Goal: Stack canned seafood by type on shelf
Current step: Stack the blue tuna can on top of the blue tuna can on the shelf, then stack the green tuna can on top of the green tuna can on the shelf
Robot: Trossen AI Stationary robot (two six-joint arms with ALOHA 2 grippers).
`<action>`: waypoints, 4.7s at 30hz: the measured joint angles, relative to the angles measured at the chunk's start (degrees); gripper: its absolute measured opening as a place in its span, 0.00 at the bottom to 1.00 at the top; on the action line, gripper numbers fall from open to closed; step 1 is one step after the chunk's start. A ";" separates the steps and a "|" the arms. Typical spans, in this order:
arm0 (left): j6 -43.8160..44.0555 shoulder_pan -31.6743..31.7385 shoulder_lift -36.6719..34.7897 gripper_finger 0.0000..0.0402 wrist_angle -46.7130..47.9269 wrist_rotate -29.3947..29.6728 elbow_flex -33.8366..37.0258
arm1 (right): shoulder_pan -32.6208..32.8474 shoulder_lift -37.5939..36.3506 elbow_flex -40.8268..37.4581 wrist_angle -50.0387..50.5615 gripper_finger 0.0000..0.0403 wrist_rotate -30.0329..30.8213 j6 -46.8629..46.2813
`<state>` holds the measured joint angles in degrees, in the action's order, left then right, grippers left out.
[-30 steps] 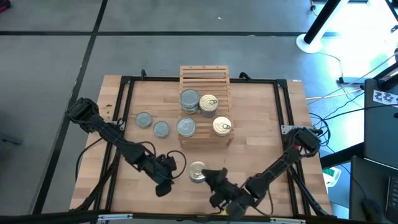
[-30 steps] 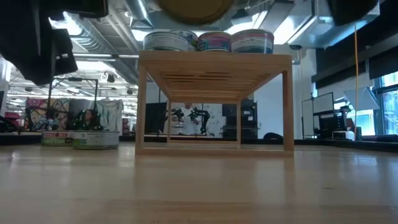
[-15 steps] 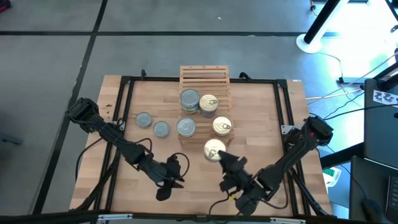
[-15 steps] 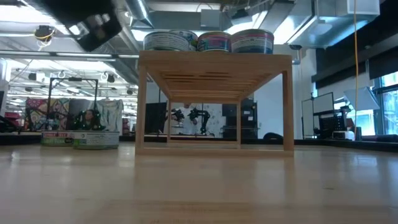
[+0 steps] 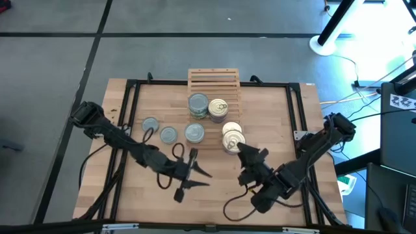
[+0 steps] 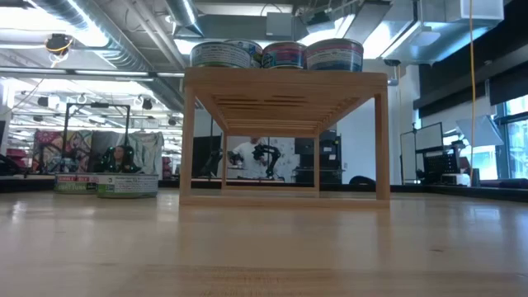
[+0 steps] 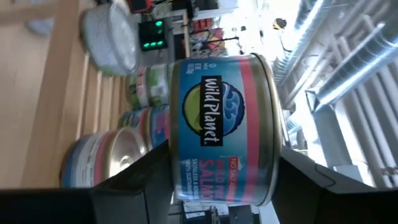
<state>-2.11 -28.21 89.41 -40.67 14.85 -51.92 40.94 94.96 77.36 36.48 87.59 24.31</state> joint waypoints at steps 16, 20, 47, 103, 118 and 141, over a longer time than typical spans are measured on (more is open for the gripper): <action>-16.16 11.41 4.76 0.30 3.24 2.07 -8.29 | -7.01 0.04 -0.11 15.20 0.55 -9.73 -12.56; -20.79 11.59 5.06 0.30 11.75 9.85 -10.41 | -6.85 0.04 -0.11 18.08 0.52 -8.89 -12.52; -20.85 15.61 8.90 0.30 11.67 11.58 -10.58 | -9.50 0.09 -0.11 18.98 0.64 -17.19 -12.08; -20.83 13.19 7.12 0.30 12.01 15.89 -10.50 | -1.66 -5.90 4.87 19.43 0.65 -23.75 -21.53; -13.36 8.51 -5.66 0.30 33.58 16.18 -10.51 | 0.68 -12.17 4.80 44.72 0.65 -32.33 -56.96; 27.25 4.83 -24.55 0.30 98.98 16.20 -6.86 | 4.82 -12.35 4.70 30.50 0.65 -46.57 -69.82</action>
<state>25.14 -23.38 64.86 58.31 31.05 -58.78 45.76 82.61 82.06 66.98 41.02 -45.51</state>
